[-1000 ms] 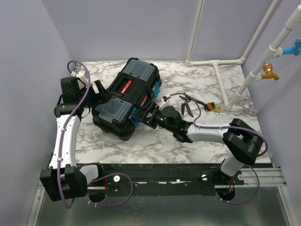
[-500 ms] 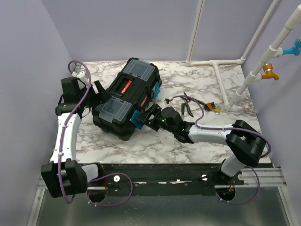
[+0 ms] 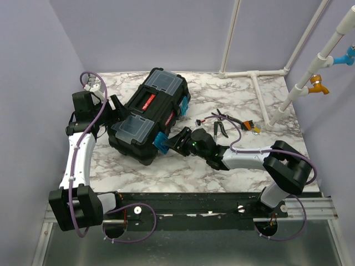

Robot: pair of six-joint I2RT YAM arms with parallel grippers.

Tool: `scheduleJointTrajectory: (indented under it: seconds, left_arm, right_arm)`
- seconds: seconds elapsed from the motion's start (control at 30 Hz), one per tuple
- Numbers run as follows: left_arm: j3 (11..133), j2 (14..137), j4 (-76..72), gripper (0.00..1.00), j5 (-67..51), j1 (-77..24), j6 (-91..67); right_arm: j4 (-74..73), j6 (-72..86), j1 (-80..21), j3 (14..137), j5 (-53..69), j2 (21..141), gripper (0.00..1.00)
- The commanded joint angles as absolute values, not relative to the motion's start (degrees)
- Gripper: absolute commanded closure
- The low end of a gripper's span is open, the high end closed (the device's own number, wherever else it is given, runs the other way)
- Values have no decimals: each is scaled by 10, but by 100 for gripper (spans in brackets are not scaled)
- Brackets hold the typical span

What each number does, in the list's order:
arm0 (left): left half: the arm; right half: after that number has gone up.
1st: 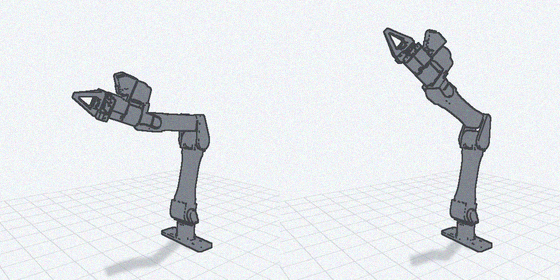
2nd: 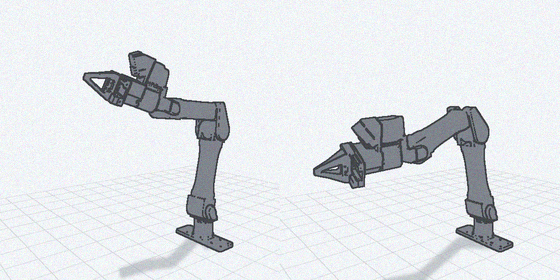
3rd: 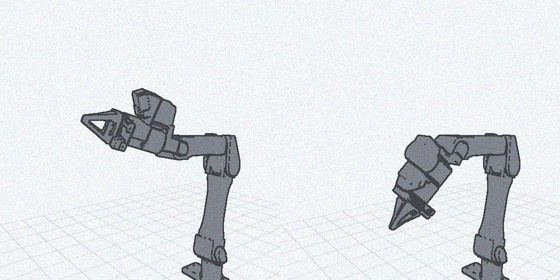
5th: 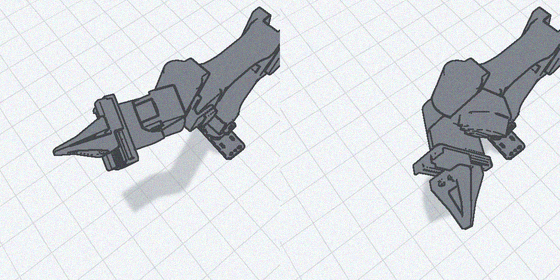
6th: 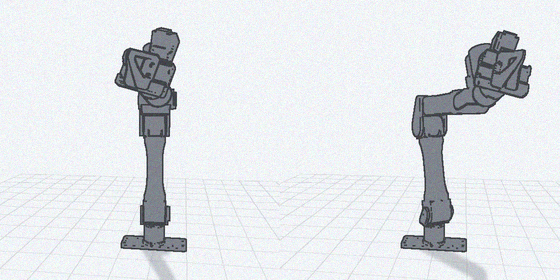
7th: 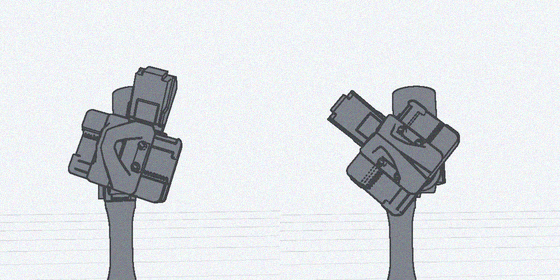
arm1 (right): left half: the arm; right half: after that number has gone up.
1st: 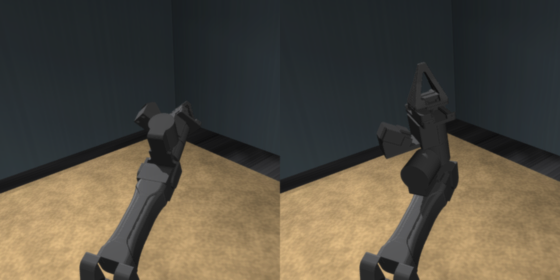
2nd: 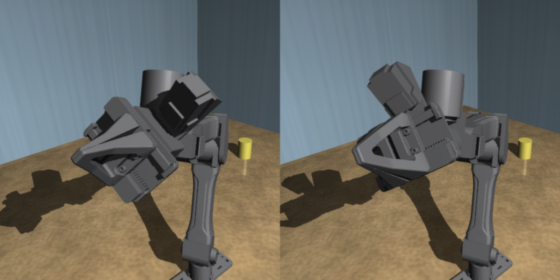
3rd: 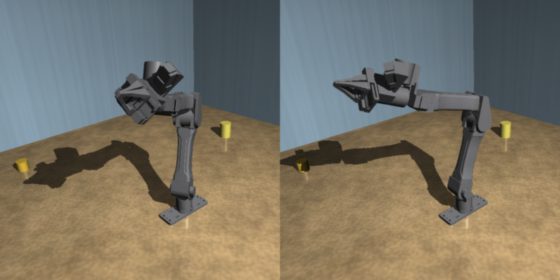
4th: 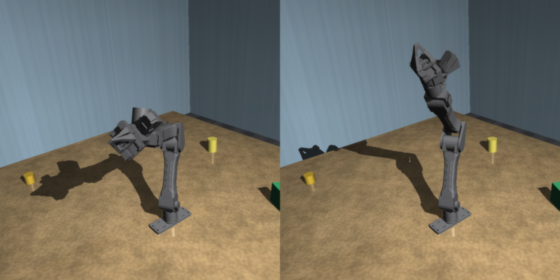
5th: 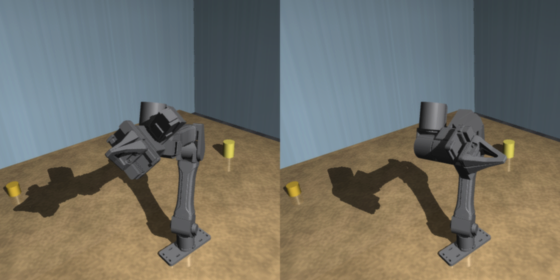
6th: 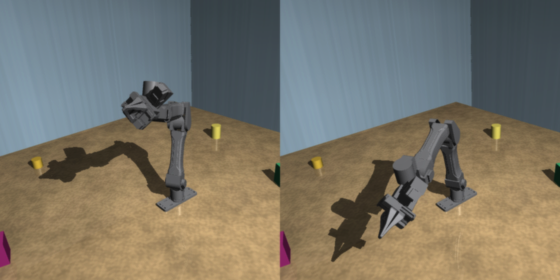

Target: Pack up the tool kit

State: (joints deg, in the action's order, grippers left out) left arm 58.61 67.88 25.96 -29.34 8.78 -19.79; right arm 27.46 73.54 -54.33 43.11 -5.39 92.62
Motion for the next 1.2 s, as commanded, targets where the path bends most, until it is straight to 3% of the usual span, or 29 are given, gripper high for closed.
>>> scheduleJointTrajectory:
  seconds: [0.0,0.23,0.67,0.83,1.17]
  left_arm:
    - [552,691,300,27,-416,71,-252]
    - [499,704,265,27,-458,71,-281]
    - [348,629,164,27,-494,71,-366]
    - [299,620,131,28,-492,65,-384]
    - [263,649,85,28,-496,28,-412]
  right_arm:
    - [296,724,-550,440,-65,974,58]
    - [315,725,-549,449,-60,1007,62]
    - [292,699,-549,489,-60,1030,81]
    - [290,691,-548,508,-49,1046,99]
    - [321,687,-548,526,-38,1079,99]
